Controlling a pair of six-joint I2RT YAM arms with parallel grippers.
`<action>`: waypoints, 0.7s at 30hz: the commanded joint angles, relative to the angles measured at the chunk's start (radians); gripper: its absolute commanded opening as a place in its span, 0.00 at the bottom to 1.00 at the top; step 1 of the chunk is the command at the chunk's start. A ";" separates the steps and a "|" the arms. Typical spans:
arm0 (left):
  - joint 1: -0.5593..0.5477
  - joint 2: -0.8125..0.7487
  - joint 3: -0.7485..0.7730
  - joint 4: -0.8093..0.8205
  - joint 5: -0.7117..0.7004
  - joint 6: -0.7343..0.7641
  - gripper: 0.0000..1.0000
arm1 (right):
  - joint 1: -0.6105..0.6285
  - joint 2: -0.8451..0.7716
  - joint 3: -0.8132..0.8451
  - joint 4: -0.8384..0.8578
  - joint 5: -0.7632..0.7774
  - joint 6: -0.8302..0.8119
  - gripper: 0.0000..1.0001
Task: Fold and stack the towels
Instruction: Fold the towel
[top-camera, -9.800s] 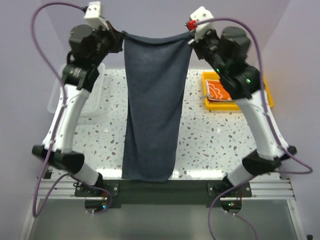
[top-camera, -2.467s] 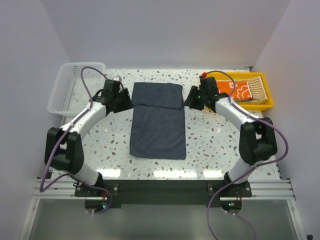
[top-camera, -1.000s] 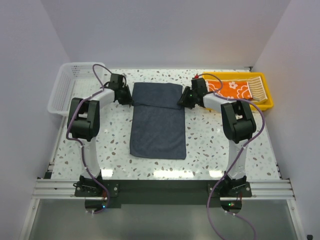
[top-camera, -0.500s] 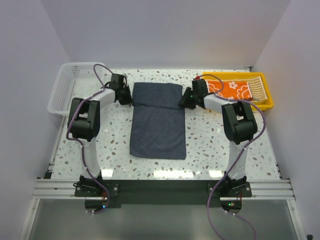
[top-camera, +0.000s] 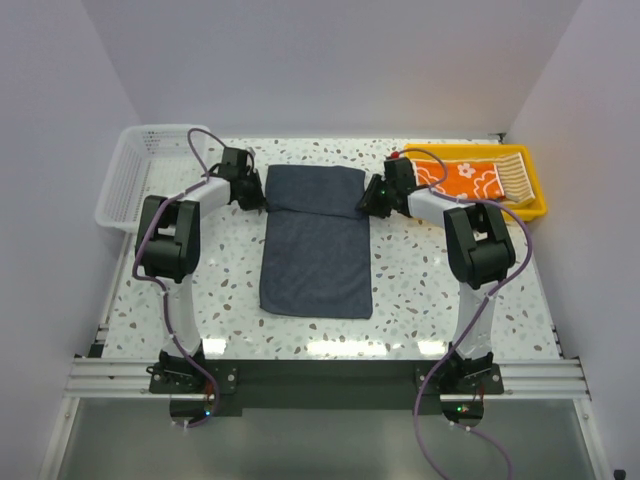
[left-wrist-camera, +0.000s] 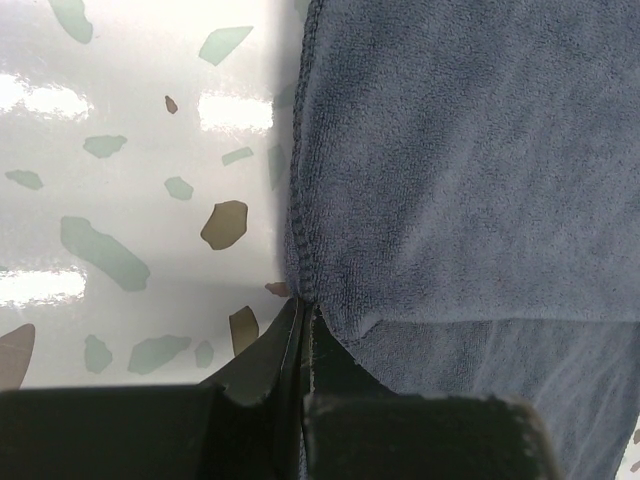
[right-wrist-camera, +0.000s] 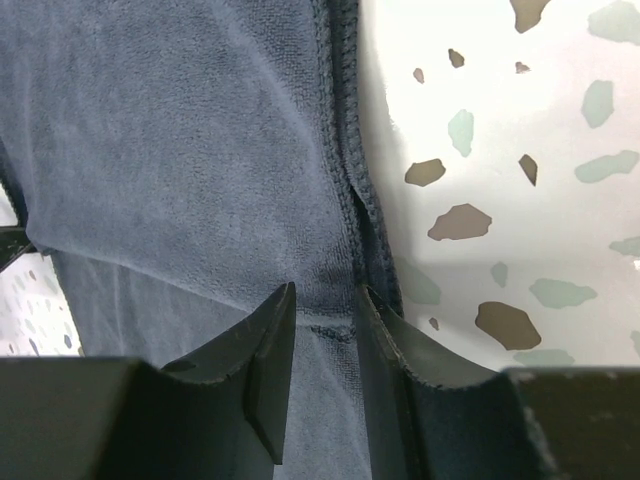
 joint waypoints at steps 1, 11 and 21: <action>-0.001 -0.034 0.016 -0.014 0.017 0.015 0.00 | -0.004 0.006 0.019 0.038 -0.037 0.011 0.33; -0.003 -0.040 0.016 -0.017 0.014 0.018 0.00 | -0.003 -0.018 0.019 -0.032 0.064 0.006 0.34; -0.003 -0.042 0.018 -0.020 0.013 0.019 0.00 | -0.003 0.008 0.021 0.009 0.013 0.008 0.32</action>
